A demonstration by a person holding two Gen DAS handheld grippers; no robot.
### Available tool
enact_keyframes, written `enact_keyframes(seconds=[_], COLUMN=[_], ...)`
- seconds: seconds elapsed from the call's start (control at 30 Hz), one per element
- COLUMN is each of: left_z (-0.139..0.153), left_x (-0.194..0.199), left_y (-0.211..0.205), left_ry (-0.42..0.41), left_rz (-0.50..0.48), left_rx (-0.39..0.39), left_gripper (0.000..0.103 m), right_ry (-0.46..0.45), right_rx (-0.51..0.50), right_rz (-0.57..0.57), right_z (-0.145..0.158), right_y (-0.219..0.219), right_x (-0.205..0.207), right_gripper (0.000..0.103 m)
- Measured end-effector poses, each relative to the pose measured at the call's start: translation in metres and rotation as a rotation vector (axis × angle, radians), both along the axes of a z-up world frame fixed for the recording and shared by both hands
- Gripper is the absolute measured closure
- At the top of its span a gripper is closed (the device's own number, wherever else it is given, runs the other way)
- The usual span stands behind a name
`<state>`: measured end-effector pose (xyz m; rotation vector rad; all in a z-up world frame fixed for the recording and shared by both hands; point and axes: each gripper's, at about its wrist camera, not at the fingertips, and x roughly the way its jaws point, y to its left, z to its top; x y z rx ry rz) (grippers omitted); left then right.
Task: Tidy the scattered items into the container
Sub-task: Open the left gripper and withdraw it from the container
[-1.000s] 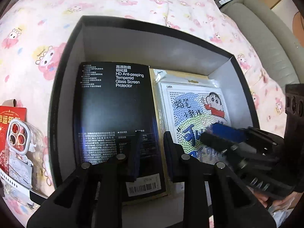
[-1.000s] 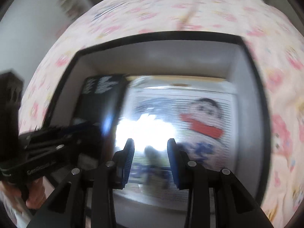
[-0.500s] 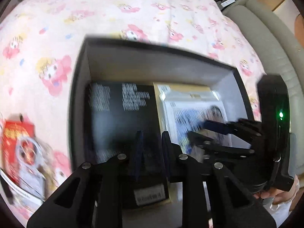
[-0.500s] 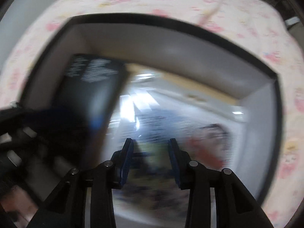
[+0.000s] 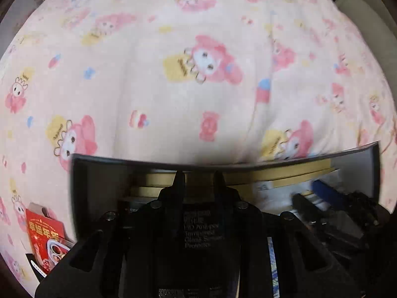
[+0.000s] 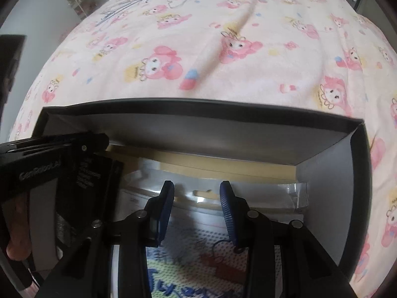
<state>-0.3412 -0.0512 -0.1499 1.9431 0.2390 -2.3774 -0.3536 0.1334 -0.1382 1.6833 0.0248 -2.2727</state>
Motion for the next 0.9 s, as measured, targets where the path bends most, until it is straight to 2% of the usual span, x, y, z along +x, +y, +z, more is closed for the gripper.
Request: enact_keyframes(seconds=[0.1, 0.2, 0.27, 0.37, 0.47, 0.57, 0.63, 0.67, 0.77, 0.83, 0.9], left_z=[-0.007, -0.006, -0.003, 0.015, 0.035, 0.034, 0.027, 0.023, 0.01, 0.004, 0.004], left_x=[0.006, 0.015, 0.016, 0.027, 0.055, 0.082, 0.096, 0.099, 0.106, 0.107, 0.107], left_y=[0.004, 0.004, 0.001, -0.004, 0.0, 0.005, 0.013, 0.019, 0.025, 0.024, 0.022], left_ry=[-0.037, -0.024, -0.02, 0.041, 0.106, 0.082, 0.048, 0.033, -0.013, -0.034, -0.028], left_rz=[-0.019, -0.04, -0.035, -0.009, -0.051, -0.088, -0.116, -0.127, -0.126, -0.111, -0.084], left_rx=[0.007, 0.007, 0.036, 0.109, 0.213, 0.378, 0.458, 0.469, 0.404, 0.402, 0.371], left_gripper=[0.08, 0.08, 0.08, 0.08, 0.08, 0.08, 0.08, 0.082, 0.082, 0.082, 0.09], right_ry=[-0.027, -0.06, -0.064, -0.018, 0.035, 0.043, 0.032, 0.01, -0.057, -0.081, -0.091], right_rx=[-0.003, -0.03, -0.031, -0.012, -0.045, -0.05, -0.071, -0.093, -0.133, -0.117, -0.097], right_rz=[0.005, -0.018, -0.02, -0.025, 0.007, 0.019, 0.018, 0.018, 0.014, 0.012, 0.012], right_z=[-0.004, -0.003, -0.001, 0.01, 0.032, 0.045, 0.046, 0.04, 0.024, 0.013, 0.004], right_y=[0.003, 0.016, 0.02, 0.019, 0.018, 0.016, 0.018, 0.017, 0.015, 0.013, 0.012], right_x=[-0.001, 0.0, 0.002, 0.011, 0.041, 0.07, 0.093, 0.101, 0.111, 0.113, 0.115], right_gripper=[0.068, 0.067, 0.068, 0.068, 0.068, 0.068, 0.067, 0.067, 0.066, 0.066, 0.066])
